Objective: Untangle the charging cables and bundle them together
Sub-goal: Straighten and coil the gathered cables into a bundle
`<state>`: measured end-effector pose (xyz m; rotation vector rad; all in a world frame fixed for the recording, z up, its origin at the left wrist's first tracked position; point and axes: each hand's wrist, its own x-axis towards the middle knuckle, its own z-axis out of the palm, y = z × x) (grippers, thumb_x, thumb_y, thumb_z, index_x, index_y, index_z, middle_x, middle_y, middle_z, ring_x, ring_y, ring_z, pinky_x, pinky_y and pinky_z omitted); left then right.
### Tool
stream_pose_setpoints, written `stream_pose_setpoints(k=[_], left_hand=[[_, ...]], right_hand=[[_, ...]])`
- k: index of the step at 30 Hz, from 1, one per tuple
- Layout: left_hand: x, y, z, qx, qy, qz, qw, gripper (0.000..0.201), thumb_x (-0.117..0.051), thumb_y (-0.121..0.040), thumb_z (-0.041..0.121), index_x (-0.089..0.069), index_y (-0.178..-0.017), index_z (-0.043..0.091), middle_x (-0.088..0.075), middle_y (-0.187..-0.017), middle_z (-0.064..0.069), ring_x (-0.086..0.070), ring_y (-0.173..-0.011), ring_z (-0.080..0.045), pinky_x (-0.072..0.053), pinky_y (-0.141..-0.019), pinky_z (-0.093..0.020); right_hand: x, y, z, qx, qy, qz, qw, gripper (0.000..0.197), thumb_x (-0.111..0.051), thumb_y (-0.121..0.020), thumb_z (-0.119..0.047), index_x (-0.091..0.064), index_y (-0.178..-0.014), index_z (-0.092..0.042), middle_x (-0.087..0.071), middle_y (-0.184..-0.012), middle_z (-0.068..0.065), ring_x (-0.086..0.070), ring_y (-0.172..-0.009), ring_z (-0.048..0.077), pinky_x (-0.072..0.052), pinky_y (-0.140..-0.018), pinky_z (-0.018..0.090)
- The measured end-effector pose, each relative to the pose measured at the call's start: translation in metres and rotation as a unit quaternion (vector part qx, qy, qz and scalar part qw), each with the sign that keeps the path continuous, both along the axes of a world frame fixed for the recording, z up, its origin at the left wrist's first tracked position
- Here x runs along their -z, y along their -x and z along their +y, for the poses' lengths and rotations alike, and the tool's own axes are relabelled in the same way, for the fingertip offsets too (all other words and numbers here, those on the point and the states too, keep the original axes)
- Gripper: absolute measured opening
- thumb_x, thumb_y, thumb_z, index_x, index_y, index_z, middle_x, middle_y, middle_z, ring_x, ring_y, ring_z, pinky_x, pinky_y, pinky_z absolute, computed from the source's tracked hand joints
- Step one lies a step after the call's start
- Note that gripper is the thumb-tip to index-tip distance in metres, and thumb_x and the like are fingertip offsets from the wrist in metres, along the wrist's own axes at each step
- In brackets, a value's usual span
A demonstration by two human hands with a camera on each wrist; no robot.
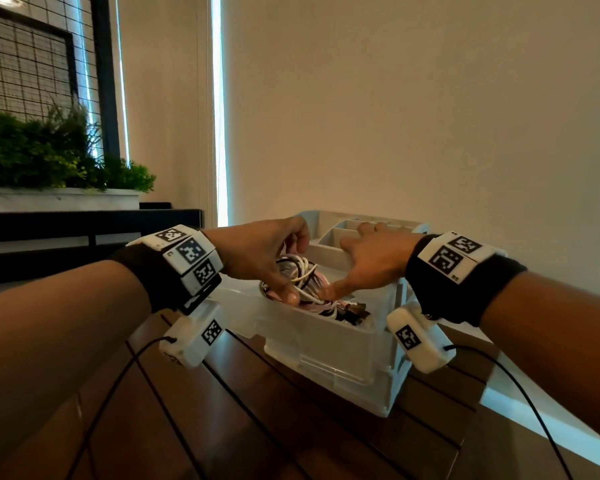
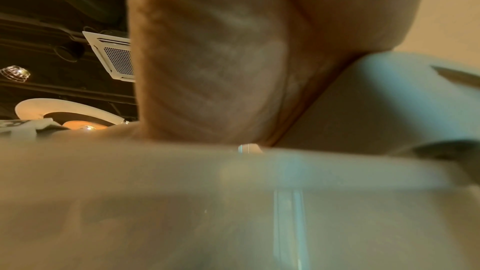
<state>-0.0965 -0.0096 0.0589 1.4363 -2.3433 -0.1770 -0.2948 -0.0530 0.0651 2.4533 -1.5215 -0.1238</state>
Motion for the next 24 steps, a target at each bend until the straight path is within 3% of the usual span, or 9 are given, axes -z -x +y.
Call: stream_pose_setpoints(k=[3, 7, 9, 11, 13, 16, 19, 24], left_hand=[[-0.001, -0.004, 0.007, 0.017, 0.022, 0.06, 0.998, 0.043, -0.091, -0.059, 0.02, -0.056, -0.083, 0.024, -0.058, -0.073, 0.007, -0.049, -0.058, 0.0, -0.044, -0.055, -0.018], [0.011, -0.007, 0.02, 0.014, 0.065, 0.079, 0.995, 0.023, -0.085, -0.069, 0.022, -0.073, -0.089, 0.021, -0.073, -0.083, 0.009, -0.067, -0.074, -0.003, -0.056, -0.072, -0.025], [0.02, -0.006, 0.027, 0.031, 0.057, 0.038, 0.997, 0.039, -0.08, -0.07, 0.039, -0.074, -0.106, 0.023, -0.073, -0.1, 0.011, -0.067, -0.09, -0.001, -0.055, -0.084, -0.025], [0.027, -0.006, 0.031, 0.042, 0.062, -0.072, 0.995, 0.065, -0.077, -0.066, 0.055, -0.065, -0.124, 0.027, -0.067, -0.118, 0.013, -0.059, -0.107, 0.0, -0.047, -0.095, -0.023], [0.034, -0.006, 0.03, 0.046, 0.088, -0.158, 0.983, 0.071, -0.078, -0.068, 0.053, -0.059, -0.131, 0.027, -0.062, -0.128, 0.01, -0.05, -0.118, -0.006, -0.041, -0.101, -0.026], [0.039, -0.005, 0.027, 0.035, 0.087, -0.166, 0.982, 0.058, -0.079, -0.074, 0.041, -0.062, -0.128, 0.025, -0.064, -0.126, 0.007, -0.057, -0.113, -0.011, -0.046, -0.096, -0.031], [0.037, -0.007, 0.027, 0.013, 0.064, -0.168, 0.984, 0.043, -0.076, -0.078, 0.038, -0.068, -0.119, 0.027, -0.068, -0.115, 0.009, -0.061, -0.101, -0.008, -0.048, -0.088, -0.023], [0.032, -0.006, 0.018, 0.009, 0.06, -0.198, 0.978, 0.04, -0.073, -0.083, 0.028, -0.067, -0.122, 0.025, -0.068, -0.119, 0.007, -0.061, -0.105, -0.012, -0.048, -0.093, -0.029]], right_hand=[[0.001, 0.0, 0.0, -0.002, 0.003, -0.001, 1.0, 0.103, -0.046, -0.052, -0.095, -0.039, -0.135, -0.035, -0.034, -0.143, 0.01, -0.031, -0.13, 0.031, -0.033, -0.101, 0.049], [-0.001, 0.0, 0.002, 0.003, 0.006, 0.008, 1.0, 0.102, -0.048, -0.056, -0.093, -0.039, -0.137, -0.033, -0.032, -0.145, 0.011, -0.03, -0.132, 0.031, -0.032, -0.101, 0.047], [-0.002, 0.0, 0.003, 0.002, 0.008, 0.01, 1.0, 0.099, -0.05, -0.058, -0.091, -0.042, -0.136, -0.032, -0.033, -0.143, 0.01, -0.031, -0.13, 0.03, -0.033, -0.1, 0.046], [-0.003, 0.001, 0.003, -0.004, 0.009, 0.007, 1.0, 0.094, -0.052, -0.06, -0.089, -0.044, -0.134, -0.032, -0.036, -0.141, 0.009, -0.033, -0.128, 0.029, -0.033, -0.099, 0.045], [-0.003, -0.001, 0.003, -0.01, 0.015, 0.006, 1.0, 0.091, -0.054, -0.06, -0.088, -0.044, -0.133, -0.034, -0.038, -0.138, 0.009, -0.036, -0.125, 0.029, -0.034, -0.099, 0.044], [-0.006, 0.001, 0.003, -0.017, 0.004, -0.004, 1.0, 0.083, -0.057, -0.061, -0.085, -0.045, -0.126, -0.036, -0.042, -0.131, 0.006, -0.04, -0.114, 0.025, -0.036, -0.094, 0.042], [-0.009, 0.004, 0.003, -0.028, -0.028, -0.027, 0.999, 0.064, -0.052, -0.078, -0.074, -0.048, -0.126, -0.032, -0.047, -0.126, 0.004, -0.041, -0.102, 0.018, -0.035, -0.086, 0.033], [-0.014, 0.002, 0.003, -0.055, -0.02, -0.002, 0.998, 0.052, -0.034, -0.096, -0.058, -0.048, -0.134, -0.024, -0.044, -0.137, 0.011, -0.041, -0.112, 0.021, -0.032, -0.094, 0.033]])
